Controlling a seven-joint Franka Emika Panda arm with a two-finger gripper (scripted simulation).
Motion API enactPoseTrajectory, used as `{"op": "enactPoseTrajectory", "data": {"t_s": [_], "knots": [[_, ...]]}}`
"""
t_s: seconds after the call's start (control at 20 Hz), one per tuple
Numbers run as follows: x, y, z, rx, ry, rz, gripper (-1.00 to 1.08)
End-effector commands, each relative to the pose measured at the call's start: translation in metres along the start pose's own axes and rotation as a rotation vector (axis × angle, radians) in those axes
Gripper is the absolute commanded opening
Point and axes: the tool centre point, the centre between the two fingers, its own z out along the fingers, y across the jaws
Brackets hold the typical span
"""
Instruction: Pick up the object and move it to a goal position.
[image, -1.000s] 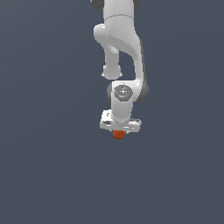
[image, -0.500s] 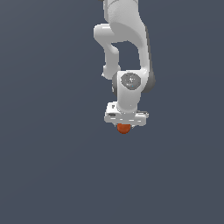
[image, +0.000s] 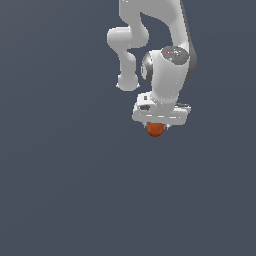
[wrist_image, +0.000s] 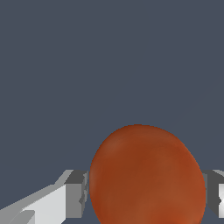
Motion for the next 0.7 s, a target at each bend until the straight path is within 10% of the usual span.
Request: {"op": "enactPoseTrajectory", "data": {"t_s": [0.0, 0.65], "knots": [[-0.01, -0.015, -0.028, 0.0, 0.002, 0.0, -1.0], [-0.054, -0.086, -0.157, 0.0, 0.002, 0.0, -1.0]]}}
